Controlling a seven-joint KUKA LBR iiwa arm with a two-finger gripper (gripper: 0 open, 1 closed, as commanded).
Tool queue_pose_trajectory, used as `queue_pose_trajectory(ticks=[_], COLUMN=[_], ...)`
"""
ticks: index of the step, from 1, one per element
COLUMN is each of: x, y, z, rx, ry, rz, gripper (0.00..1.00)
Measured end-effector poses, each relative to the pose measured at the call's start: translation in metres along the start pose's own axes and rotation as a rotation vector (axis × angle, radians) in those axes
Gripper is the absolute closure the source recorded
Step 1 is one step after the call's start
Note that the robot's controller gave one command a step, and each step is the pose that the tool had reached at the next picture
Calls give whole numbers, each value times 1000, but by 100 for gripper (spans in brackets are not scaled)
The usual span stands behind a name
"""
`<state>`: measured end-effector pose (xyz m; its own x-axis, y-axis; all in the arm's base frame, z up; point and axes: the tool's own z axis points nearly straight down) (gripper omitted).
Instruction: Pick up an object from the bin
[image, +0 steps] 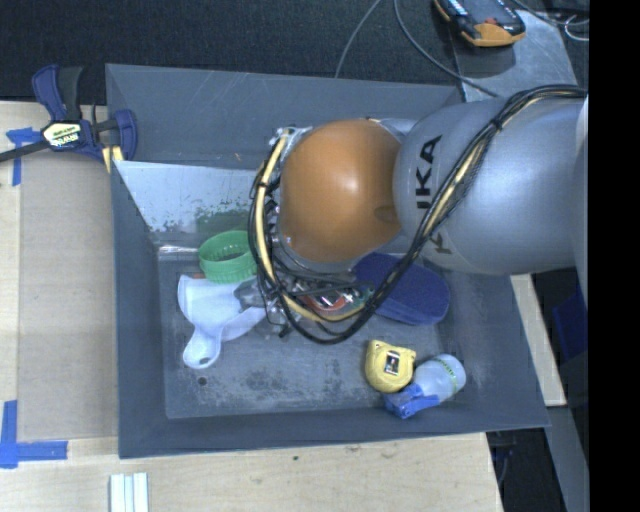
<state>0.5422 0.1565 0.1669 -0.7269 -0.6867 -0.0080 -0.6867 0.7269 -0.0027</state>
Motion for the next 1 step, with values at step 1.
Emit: queue_pose_trajectory(ticks=[1], x=[-26], y=[-5], z=[74], rx=[-2], ry=[2], rz=[-229], gripper=[100])
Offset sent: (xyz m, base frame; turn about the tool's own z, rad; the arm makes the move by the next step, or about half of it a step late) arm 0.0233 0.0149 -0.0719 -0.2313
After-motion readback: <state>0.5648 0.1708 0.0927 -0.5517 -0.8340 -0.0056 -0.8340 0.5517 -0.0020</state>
